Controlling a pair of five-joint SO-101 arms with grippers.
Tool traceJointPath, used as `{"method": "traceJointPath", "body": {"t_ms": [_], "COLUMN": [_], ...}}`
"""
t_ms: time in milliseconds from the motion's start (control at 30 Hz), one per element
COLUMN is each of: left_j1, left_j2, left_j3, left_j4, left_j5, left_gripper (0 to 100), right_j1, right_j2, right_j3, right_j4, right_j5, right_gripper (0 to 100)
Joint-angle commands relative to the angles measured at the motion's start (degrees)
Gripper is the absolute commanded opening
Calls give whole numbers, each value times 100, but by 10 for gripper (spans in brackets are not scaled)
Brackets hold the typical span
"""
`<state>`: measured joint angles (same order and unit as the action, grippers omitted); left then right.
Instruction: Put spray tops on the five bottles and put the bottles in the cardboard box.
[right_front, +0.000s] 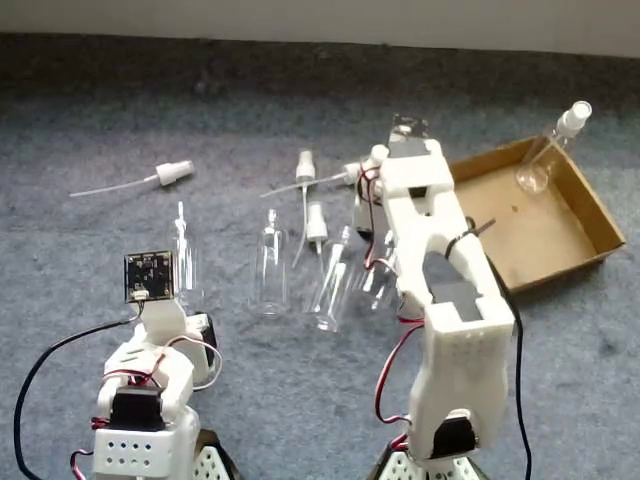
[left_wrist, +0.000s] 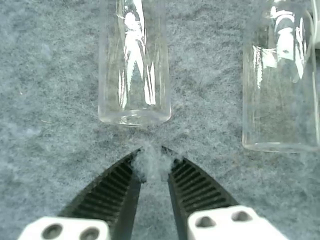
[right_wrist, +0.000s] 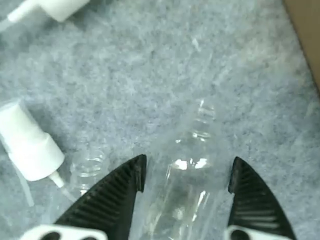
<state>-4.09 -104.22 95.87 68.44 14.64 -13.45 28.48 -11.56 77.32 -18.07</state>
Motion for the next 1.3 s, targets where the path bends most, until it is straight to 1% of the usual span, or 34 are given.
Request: {"method": "traceJointPath", "body": {"t_ms": [0, 133, 267, 400, 533, 733, 800, 967, 1067, 1133, 1167, 1267], "left_j1": [57, 57, 57, 57, 57, 57, 57, 57, 57, 57, 57, 57], "left_j2": [-13, -13, -13, -13, -13, -13, -13, -13, -13, -13, -13, -13], "left_j3": [119, 119, 119, 119, 119, 119, 119, 119, 119, 119, 119, 119], "left_j4": [-62, -62, -62, -62, -62, -62, -62, -62, -62, -62, -62, -62], "left_j5": [-88, -88, -88, -88, -88, -88, -88, -88, -88, -88, -88, -88], "left_gripper": [4, 4, 4, 4, 4, 4, 4, 4, 4, 4, 4, 4], "right_j1": [110, 110, 110, 119, 171, 356, 365, 365, 365, 356, 356, 356], "right_j2": [101, 207, 242, 224, 224, 224, 224, 242, 242, 224, 224, 215], "right_j3": [-286, -338, -611, -673, -664, -664, -673, -664, -664, -664, -664, -664], "right_j4": [145, 426, 734, 901, 901, 840, 804, 620, 602, 611, 611, 637], "right_j5": [-53, 53, 422, 967, 1389, 1811, 2048, 2971, 3253, 3297, 3297, 3270], "right_gripper": [238, 238, 235, 235, 231, 134, 133, 133, 135, 147, 170, 285]}}
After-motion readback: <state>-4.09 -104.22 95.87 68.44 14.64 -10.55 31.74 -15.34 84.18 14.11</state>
